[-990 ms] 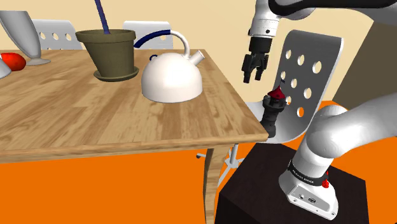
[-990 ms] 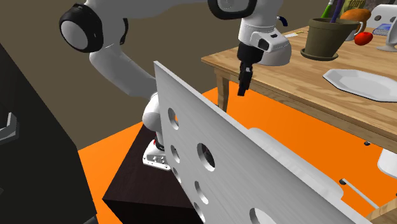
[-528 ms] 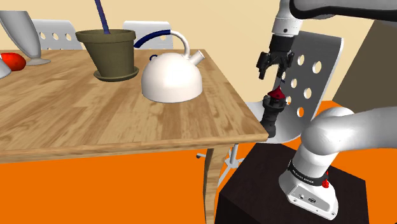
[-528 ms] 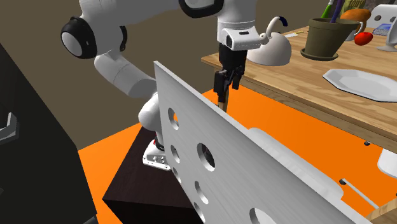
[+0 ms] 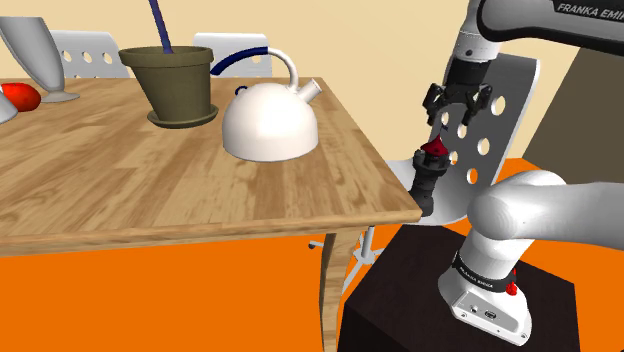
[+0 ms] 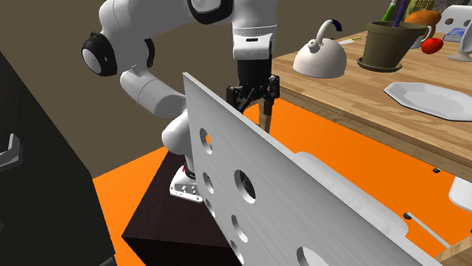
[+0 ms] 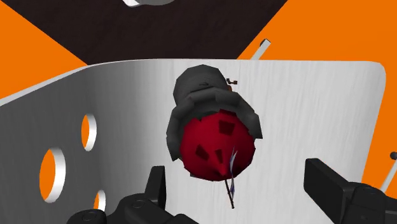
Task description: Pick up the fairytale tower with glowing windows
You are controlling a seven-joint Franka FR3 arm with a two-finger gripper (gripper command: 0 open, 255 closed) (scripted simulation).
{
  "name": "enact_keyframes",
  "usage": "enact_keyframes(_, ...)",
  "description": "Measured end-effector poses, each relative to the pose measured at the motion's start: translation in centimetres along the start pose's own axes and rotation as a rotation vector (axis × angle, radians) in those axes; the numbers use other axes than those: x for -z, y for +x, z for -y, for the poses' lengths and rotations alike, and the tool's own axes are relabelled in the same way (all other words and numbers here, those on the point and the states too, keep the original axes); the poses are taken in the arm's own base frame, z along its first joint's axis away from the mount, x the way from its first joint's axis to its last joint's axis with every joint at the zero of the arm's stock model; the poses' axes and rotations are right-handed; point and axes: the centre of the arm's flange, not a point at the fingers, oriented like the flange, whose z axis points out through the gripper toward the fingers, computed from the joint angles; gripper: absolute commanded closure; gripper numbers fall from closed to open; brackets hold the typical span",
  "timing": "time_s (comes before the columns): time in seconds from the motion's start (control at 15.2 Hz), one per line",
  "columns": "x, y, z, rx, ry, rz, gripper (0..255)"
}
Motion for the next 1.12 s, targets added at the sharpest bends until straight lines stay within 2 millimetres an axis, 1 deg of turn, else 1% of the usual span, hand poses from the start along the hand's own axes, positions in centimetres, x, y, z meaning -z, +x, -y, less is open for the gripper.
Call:
enact_keyframes(0.26,-2.0,-0.3,0.0,-0.004,-0.001,-0.001,0)
enact_keyframes(0.33,-2.2,-0.3,0.0,-0.004,-0.001,-0.001,255)
enact_keyframes(0.99,-2.3,-0.3,0.0,-0.004,0.0,-0.002,255)
enact_keyframes(1.12,-1.8,-0.2,0.1,-0.004,-0.001,0.0,255)
